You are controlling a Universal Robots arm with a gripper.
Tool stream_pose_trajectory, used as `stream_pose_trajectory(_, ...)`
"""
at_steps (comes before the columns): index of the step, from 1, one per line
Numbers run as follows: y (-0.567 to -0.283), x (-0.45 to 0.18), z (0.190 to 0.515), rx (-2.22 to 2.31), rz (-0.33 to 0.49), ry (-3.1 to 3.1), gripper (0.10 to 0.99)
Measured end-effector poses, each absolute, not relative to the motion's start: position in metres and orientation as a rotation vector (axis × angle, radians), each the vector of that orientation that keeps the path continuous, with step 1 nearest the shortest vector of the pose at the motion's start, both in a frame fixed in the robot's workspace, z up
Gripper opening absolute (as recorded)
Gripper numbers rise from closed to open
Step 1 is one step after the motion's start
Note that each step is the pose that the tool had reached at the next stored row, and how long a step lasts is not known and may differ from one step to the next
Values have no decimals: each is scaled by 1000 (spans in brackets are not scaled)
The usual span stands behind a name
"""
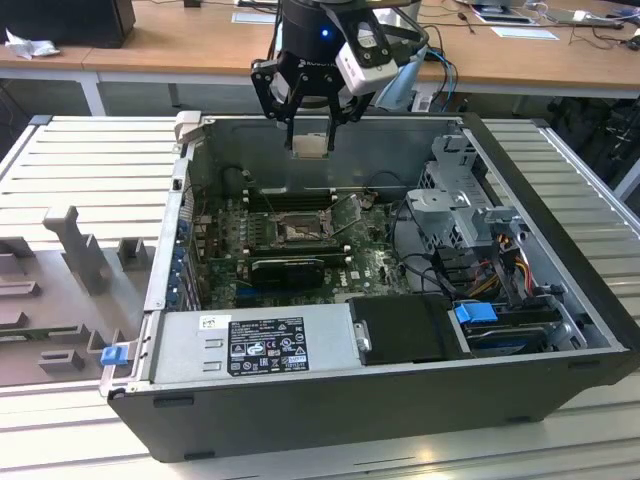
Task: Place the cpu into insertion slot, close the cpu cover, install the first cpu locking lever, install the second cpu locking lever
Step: 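Place the cpu into insertion slot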
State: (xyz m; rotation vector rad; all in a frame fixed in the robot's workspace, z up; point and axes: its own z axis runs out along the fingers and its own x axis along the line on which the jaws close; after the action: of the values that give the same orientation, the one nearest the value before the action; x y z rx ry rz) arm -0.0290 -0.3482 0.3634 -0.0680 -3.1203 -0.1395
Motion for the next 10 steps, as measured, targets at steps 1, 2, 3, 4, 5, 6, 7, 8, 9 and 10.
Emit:
stream_pose_trajectory(1, -348, -29, 363, -71, -140, -3120, 529)
stream_pose_trajectory(2, -348, -29, 363, -75, -140, -3120, 529)
stream_pose_trajectory(3, -348, -29, 363, -79, -140, -3120, 529)
stream_pose_trajectory(4, -348, -29, 363, -82, -140, -3120, 529)
stream_pose_trajectory(5, -348, -29, 363, -84, -140, -3120, 529)
stream_pose_trajectory(6, -348, -29, 363, -86, -140, -3120, 529)
stream_pose_trajectory(7, -348, -29, 363, -89, -140, -3120, 529)
stream_pose_trajectory(8, -348, -29, 363, -91, -140, -3120, 529)
stream_pose_trajectory(9, -348, -29, 363, -93, -140, -3120, 529)
stream_pose_trajectory(10, -348, -29, 363, -97, -140, -3120, 529)
